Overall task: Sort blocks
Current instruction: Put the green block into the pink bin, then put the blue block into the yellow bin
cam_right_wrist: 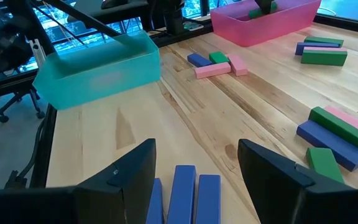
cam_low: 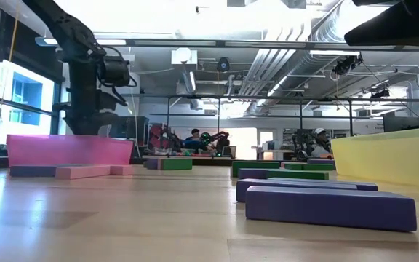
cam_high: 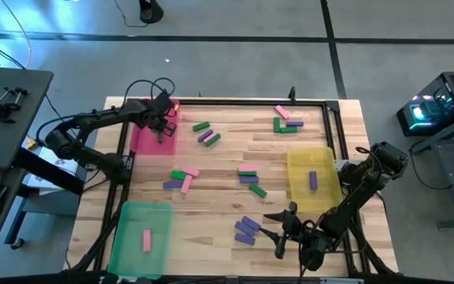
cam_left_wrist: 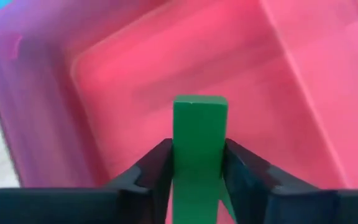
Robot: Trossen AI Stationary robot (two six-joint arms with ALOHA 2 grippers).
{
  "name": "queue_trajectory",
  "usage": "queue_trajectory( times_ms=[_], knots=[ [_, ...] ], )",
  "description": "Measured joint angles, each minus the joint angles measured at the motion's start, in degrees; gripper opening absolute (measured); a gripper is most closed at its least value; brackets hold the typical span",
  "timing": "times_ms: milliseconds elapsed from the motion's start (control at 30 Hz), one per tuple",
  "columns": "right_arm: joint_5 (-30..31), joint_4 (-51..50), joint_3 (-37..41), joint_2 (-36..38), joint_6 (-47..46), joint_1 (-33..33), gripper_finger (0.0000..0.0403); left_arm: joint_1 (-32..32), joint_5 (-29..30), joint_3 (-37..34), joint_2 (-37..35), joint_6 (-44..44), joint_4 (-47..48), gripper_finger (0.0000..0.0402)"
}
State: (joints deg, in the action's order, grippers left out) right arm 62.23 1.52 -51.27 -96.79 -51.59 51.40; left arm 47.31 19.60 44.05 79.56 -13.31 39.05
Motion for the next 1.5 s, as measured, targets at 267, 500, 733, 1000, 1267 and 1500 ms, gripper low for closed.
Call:
queue_trajectory(
  times_ms=[267,500,733,1000,1267,1500],
  knots=[
    [-0.1,0.0,0.0,0.0,0.0,0.0,0.0213,2.4,-3.5,0.0,-2.9,0.0,0.2,0.0219],
    [-0.1,0.0,0.0,0.0,0.0,0.0,0.0213,0.5,-5.3,0.0,-9.2,0.3,-2.5,0.0221],
    [0.2,0.0,0.0,0.0,0.0,0.0,0.0213,-7.4,-14.2,0.0,-14.4,3.8,-13.9,0.0205],
    [0.2,0.1,0.0,0.0,0.0,0.0,0.0213,-25.4,-14.9,0.1,-12.9,13.7,-27.7,0.0184],
    [0.2,0.1,0.0,0.0,0.0,0.0,0.0213,-36.0,-3.6,0.1,-6.3,7.5,-28.2,0.0174],
    [0.2,0.1,0.0,0.0,0.0,-0.2,0.0213,-34.4,-3.4,0.1,2.3,-4.2,-26.0,0.0166]
  ],
)
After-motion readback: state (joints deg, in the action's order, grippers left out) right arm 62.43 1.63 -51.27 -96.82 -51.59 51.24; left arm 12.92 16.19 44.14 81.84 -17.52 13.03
